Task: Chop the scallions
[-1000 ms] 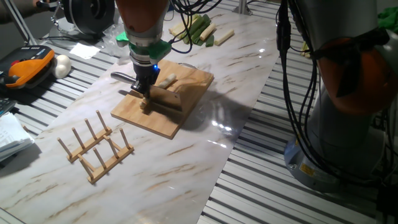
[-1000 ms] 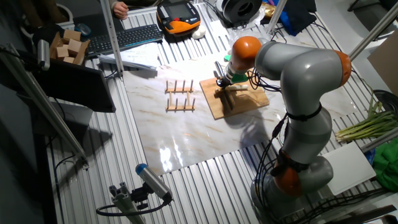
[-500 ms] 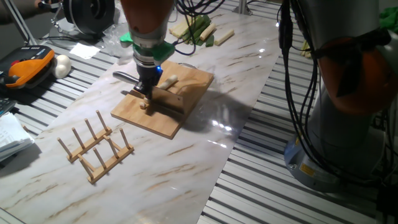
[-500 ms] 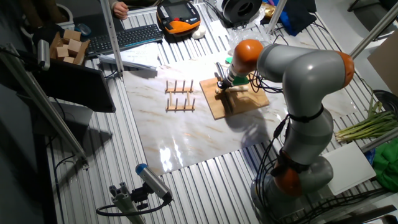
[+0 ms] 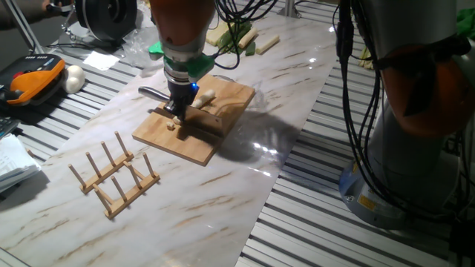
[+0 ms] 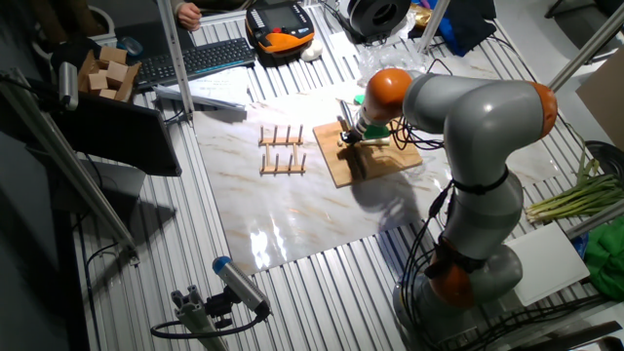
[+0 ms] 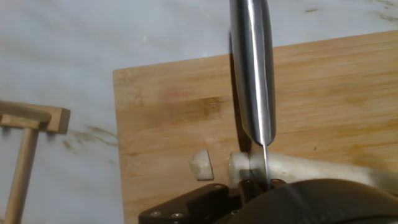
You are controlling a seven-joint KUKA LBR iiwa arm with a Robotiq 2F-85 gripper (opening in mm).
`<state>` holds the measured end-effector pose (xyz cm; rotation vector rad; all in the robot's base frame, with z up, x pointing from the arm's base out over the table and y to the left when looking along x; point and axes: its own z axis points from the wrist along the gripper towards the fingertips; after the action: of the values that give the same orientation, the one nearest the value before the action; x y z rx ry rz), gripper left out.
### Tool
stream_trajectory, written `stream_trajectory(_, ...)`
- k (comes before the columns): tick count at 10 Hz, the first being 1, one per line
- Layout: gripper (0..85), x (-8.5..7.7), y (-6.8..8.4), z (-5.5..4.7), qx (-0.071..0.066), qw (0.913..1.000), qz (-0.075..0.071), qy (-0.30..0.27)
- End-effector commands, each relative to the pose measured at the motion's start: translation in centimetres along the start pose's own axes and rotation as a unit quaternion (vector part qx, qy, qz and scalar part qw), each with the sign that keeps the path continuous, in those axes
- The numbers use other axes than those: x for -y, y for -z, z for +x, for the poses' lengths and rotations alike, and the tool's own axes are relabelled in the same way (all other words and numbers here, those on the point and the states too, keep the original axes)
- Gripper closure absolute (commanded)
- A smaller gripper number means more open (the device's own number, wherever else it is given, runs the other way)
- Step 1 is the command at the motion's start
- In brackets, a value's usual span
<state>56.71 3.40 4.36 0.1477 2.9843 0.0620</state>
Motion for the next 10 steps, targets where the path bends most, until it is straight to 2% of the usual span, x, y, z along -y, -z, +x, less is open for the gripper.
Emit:
stream_trajectory(1, 85.0, -0.1, 0.1, -1.4, 0.007, 1.0, -0.001, 0.002)
stream_trajectory(3, 85.0, 0.2, 0.4, -2.1, 0.006, 1.0, -0.001, 0.006)
stream_trajectory(6, 85.0, 0.3, 1.7, -1.8, -0.009, 0.9999, -0.004, 0.006)
stream_trajectory(7, 85.0, 0.4, 2.2, -1.6, -0.017, 0.9998, -0.01, 0.005)
stream_trajectory(10, 85.0, 0.4, 2.9, -1.5, -0.022, 0.9997, -0.009, 0.006)
